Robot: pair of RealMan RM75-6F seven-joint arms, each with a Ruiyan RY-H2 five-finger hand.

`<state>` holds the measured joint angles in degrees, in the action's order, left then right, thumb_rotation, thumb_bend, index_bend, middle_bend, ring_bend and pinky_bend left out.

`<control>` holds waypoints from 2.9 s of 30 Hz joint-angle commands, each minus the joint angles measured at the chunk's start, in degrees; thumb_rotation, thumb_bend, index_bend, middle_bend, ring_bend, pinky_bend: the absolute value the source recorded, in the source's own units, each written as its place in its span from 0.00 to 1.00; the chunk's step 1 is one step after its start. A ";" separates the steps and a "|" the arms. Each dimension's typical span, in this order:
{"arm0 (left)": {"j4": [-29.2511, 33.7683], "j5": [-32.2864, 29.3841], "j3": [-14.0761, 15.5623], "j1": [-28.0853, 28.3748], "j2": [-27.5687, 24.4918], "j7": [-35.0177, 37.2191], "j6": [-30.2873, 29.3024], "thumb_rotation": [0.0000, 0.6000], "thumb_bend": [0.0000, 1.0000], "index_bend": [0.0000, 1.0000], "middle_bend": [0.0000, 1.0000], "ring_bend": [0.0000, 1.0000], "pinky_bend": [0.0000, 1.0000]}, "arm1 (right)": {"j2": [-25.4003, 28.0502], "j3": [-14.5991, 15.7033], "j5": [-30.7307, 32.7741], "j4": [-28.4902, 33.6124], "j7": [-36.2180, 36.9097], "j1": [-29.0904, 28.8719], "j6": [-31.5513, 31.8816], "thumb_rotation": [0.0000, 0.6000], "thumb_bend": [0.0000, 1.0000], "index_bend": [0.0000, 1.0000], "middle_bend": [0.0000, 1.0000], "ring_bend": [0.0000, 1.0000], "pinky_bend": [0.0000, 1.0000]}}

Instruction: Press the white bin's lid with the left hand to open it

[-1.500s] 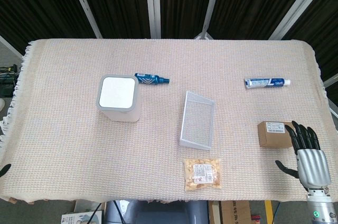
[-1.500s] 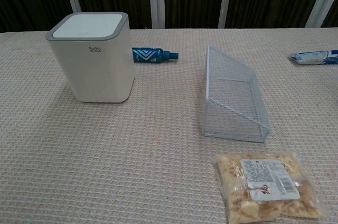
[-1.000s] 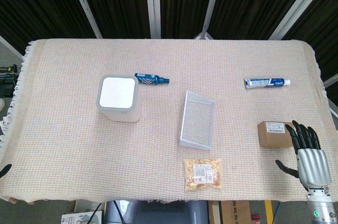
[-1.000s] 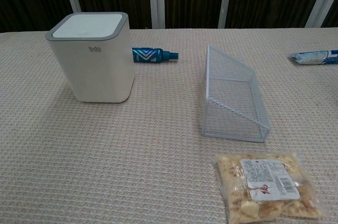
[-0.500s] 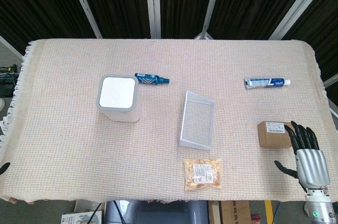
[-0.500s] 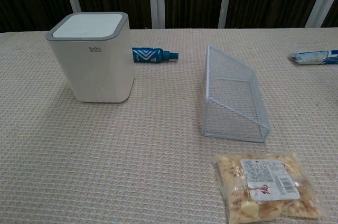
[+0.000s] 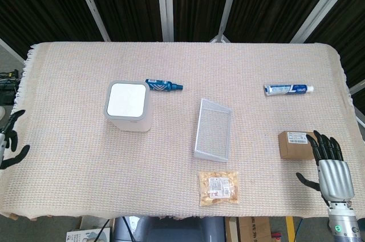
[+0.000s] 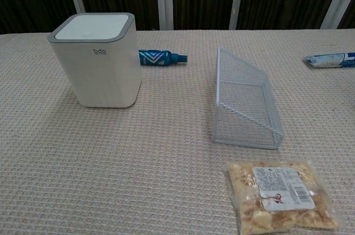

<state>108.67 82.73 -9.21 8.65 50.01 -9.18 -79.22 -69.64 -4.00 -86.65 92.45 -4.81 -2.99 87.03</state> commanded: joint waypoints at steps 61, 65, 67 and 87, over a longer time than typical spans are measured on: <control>15.70 -57.12 2.61 52.26 6.88 -35.69 17.17 1.00 0.68 0.23 0.81 0.75 0.67 | -0.64 -0.25 1.41 -1.66 0.27 -0.52 -1.18 1.00 0.14 0.13 0.00 0.03 0.00; 21.24 -51.18 1.77 49.75 3.75 -34.47 10.83 1.00 0.58 0.23 0.71 0.67 0.65 | -0.67 -0.16 1.32 -1.72 0.31 -0.57 -1.31 1.00 0.14 0.13 0.00 0.03 0.00; 25.68 -47.28 2.98 47.41 1.26 -36.30 4.92 1.00 0.47 0.22 0.59 0.55 0.59 | -0.75 -0.12 1.27 -1.80 0.22 -0.67 -1.45 1.00 0.14 0.13 0.00 0.03 0.00; 12.64 1.37 30.79 10.27 -1.43 -12.16 -22.67 1.00 0.17 0.17 0.18 0.10 0.21 | -1.25 0.78 0.02 -1.17 -1.57 -0.66 -1.31 1.00 0.14 0.14 0.00 0.03 0.00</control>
<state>130.55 75.96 15.85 27.46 49.61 -36.07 -96.30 -70.94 -3.30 -86.47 91.24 -6.47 -3.65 85.67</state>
